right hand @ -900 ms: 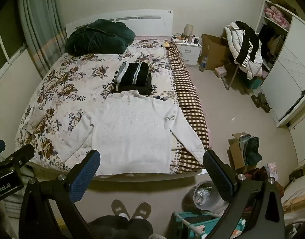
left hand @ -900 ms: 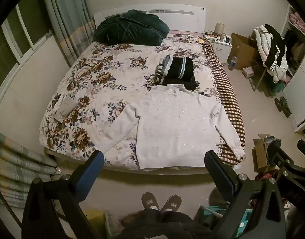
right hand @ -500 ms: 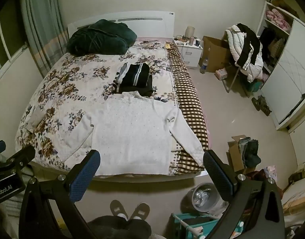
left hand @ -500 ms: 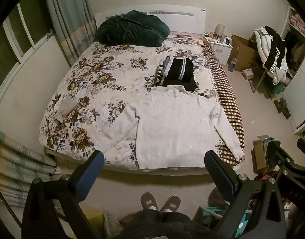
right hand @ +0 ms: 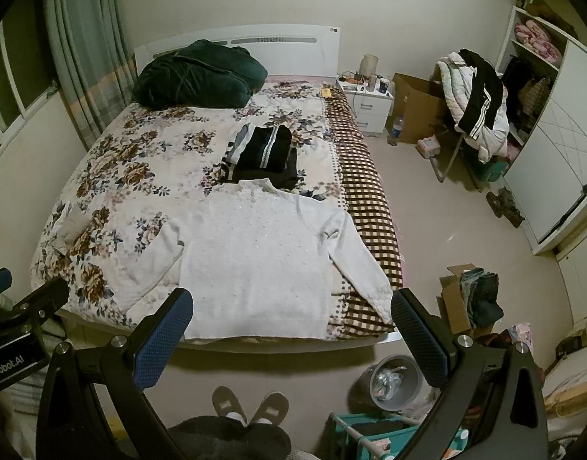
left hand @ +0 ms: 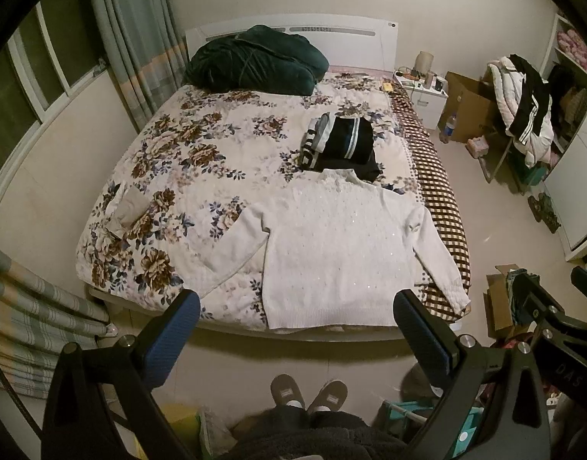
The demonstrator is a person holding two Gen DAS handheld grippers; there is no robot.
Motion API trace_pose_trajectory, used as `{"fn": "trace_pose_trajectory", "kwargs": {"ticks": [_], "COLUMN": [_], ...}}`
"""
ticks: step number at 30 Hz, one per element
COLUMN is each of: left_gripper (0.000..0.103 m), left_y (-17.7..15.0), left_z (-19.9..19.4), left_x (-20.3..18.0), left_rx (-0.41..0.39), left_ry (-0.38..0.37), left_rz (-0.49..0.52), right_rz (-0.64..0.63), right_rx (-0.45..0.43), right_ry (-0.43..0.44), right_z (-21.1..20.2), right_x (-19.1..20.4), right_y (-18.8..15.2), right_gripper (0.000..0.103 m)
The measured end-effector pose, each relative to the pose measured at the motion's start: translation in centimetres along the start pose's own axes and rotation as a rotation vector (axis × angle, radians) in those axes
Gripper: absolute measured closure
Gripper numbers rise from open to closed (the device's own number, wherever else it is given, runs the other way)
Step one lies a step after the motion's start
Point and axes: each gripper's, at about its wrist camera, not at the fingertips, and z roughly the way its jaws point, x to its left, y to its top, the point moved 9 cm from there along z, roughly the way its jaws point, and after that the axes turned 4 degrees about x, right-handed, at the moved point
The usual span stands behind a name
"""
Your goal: Fold small clothes
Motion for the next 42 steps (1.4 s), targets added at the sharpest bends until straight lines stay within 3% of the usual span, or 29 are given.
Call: {"fn": "trace_pose_trajectory", "kwargs": {"ticks": [42], "left_gripper": [0.000], "left_y": [0.1], "left_z": [-0.1], "left_x": [0.0], "left_rx": [-0.019], "left_ry": [-0.004], "left_rz": [-0.004], "right_rz": [-0.002], "right_rx": [-0.018], "right_ry": [0.005], "right_z": [-1.2], "right_x": [0.5], "right_y": [0.5], "right_gripper": [0.000]}}
